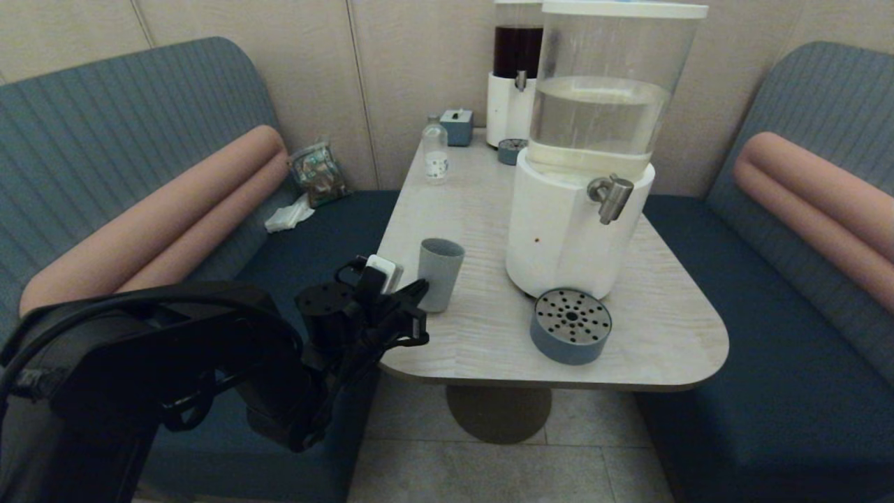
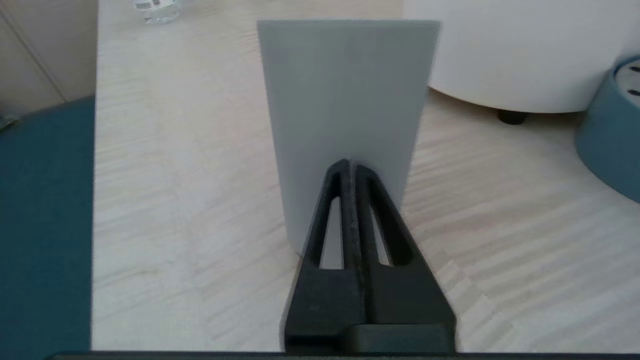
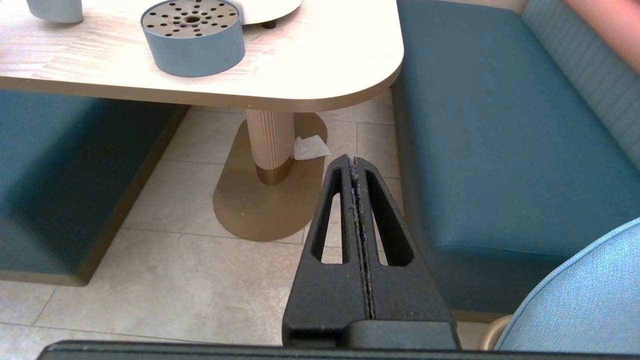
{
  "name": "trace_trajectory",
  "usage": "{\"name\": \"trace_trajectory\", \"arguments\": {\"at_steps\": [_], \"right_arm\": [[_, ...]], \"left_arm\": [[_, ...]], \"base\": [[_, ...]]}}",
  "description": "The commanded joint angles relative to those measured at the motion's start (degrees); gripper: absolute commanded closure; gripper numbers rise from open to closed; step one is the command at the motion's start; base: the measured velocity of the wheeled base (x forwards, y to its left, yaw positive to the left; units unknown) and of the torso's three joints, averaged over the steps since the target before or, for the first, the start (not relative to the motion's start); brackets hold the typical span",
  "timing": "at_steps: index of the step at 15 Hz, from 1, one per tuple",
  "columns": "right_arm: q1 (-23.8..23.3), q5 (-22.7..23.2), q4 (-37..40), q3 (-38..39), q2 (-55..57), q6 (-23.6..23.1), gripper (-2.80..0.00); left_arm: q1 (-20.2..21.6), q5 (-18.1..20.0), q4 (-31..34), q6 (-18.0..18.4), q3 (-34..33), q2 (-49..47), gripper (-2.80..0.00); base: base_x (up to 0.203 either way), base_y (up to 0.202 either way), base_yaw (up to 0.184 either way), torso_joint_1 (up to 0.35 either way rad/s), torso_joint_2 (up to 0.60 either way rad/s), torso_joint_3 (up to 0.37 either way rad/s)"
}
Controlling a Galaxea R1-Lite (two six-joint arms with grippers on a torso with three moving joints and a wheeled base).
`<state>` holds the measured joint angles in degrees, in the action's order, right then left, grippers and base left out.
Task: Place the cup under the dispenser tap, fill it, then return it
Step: Pick up the cup
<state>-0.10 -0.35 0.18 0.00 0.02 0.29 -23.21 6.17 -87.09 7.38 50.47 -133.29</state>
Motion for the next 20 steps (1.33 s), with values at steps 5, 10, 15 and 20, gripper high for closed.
{"name": "trace_trajectory", "arguments": {"at_steps": [5, 10, 15, 20], "right_arm": [[0.01, 0.0, -0.01, 0.0, 0.04, 0.06, 0.0], [0.02, 0.0, -0.01, 0.0, 0.05, 0.03, 0.0], [0.01, 0.0, -0.01, 0.08, 0.03, 0.02, 0.0], [0.04, 0.0, -0.01, 0.0, 0.06, 0.0, 0.0]], "left_arm": [[0.01, -0.02, -0.58, 0.0, -1.28, -0.12, 0.0], [-0.46, -1.14, -0.58, 0.52, -6.64, 2.57, 0.0], [-1.57, -4.83, -0.58, 0.68, -11.47, 7.32, 0.0], [-2.01, -5.24, -0.58, 1.41, -13.0, 8.58, -2.8]], "base": [[0.0, 0.0, 0.0, 0.0, 0.0, 0.0], [0.0, 0.0, 0.0, 0.0, 0.0, 0.0], [0.0, 0.0, 0.0, 0.0, 0.0, 0.0], [0.0, 0.0, 0.0, 0.0, 0.0, 0.0]]}}
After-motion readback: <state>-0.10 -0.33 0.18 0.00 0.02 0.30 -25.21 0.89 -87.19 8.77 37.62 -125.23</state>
